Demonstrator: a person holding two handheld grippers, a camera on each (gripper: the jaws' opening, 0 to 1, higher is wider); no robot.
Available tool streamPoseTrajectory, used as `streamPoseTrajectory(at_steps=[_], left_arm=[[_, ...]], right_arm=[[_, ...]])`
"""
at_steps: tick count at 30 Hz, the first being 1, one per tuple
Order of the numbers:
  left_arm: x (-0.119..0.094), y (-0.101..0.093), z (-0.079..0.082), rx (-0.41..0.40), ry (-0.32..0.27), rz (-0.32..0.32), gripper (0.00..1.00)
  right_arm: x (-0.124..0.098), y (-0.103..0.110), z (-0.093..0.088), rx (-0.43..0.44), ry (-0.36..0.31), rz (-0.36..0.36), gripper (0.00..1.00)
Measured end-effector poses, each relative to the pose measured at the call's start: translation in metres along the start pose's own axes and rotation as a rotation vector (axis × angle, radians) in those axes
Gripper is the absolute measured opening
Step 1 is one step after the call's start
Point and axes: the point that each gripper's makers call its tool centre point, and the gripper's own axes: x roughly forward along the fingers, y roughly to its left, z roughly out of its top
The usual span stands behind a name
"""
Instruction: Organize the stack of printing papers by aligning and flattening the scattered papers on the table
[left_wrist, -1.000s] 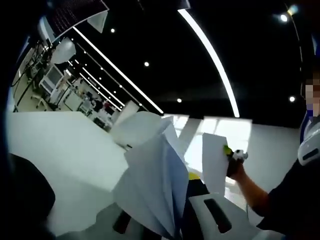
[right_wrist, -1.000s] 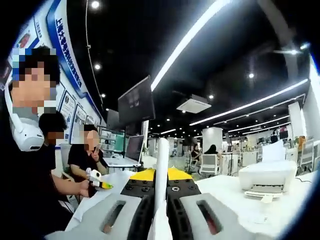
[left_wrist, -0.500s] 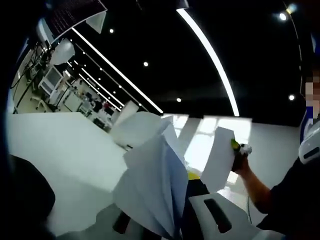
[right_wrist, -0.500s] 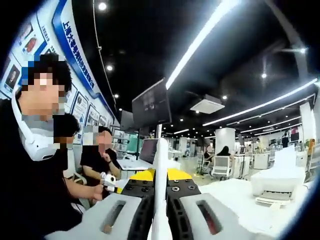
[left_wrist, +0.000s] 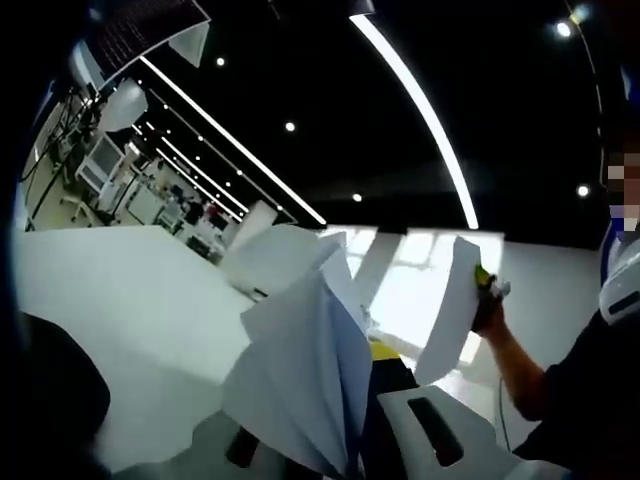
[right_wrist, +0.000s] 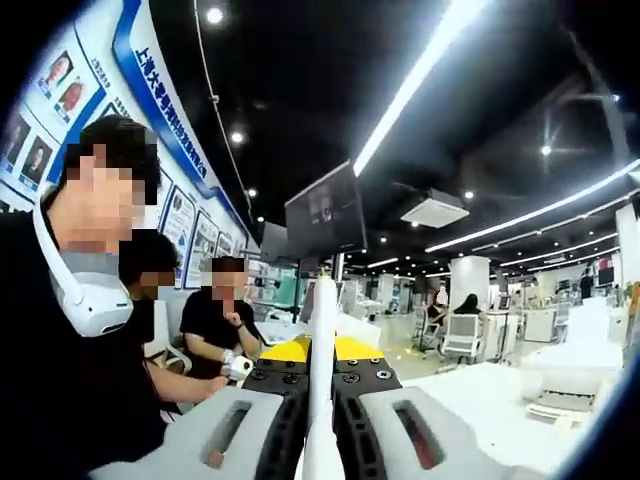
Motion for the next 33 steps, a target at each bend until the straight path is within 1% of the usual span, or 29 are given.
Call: streamPoseTrajectory(at_steps=[2, 3, 5, 7, 8, 10, 12, 15, 19, 20, 22, 26, 30, 33], left_arm=[[0.0, 0.0, 0.0, 0.002, -0.001, 0.0, 0.06], [0.0, 0.0, 0.0, 0.002, -0.001, 0.001, 0.06], [0.0, 0.0, 0.0, 0.002, 0.0, 0.002, 0.06], [0.0, 0.0, 0.0, 0.002, 0.002, 0.001, 0.06], [0.0, 0.0, 0.0, 0.003, 0.002, 0.001, 0.06], [0.0, 0.0, 0.0, 0.004, 0.001, 0.001, 0.06], [0.0, 0.0, 0.0, 0.006, 0.001, 0.001, 0.06], [0.001, 0.0, -0.001, 0.005, 0.001, 0.0, 0.06], [0.001, 0.0, -0.001, 0.003, 0.003, -0.002, 0.06], [0.001, 0.0, -0.001, 0.003, 0.004, -0.002, 0.06], [0.001, -0.001, -0.001, 0.005, 0.004, -0.003, 0.06], [0.002, -0.001, -0.001, 0.005, 0.005, -0.004, 0.06], [0.002, -0.001, -0.002, 0.006, 0.006, -0.005, 0.06], [0.002, -0.001, -0.002, 0.006, 0.006, -0.006, 0.06]], right_arm=[[0.006, 0.005, -0.002, -0.003, 0.009, 0.019, 0.02], [0.011, 0.009, -0.004, 0.004, 0.015, 0.041, 0.02], [0.021, 0.01, -0.007, 0.024, 0.024, 0.06, 0.02], [0.029, 0.007, -0.011, 0.055, 0.036, 0.074, 0.02], [0.033, 0.007, -0.015, 0.082, 0.05, 0.088, 0.02], [0.043, 0.006, -0.022, 0.099, 0.079, 0.112, 0.02], [0.053, 0.009, -0.031, 0.101, 0.114, 0.139, 0.02], [0.067, 0.007, -0.04, 0.124, 0.138, 0.162, 0.02], [0.082, 0.002, -0.049, 0.133, 0.164, 0.183, 0.02], [0.09, -0.001, -0.054, 0.136, 0.176, 0.188, 0.02], [0.1, -0.003, -0.059, 0.138, 0.191, 0.211, 0.02], [0.118, -0.01, -0.071, 0.108, 0.234, 0.261, 0.02], [0.135, -0.022, -0.082, 0.111, 0.251, 0.289, 0.02], [0.145, -0.032, -0.091, 0.128, 0.256, 0.294, 0.02]])
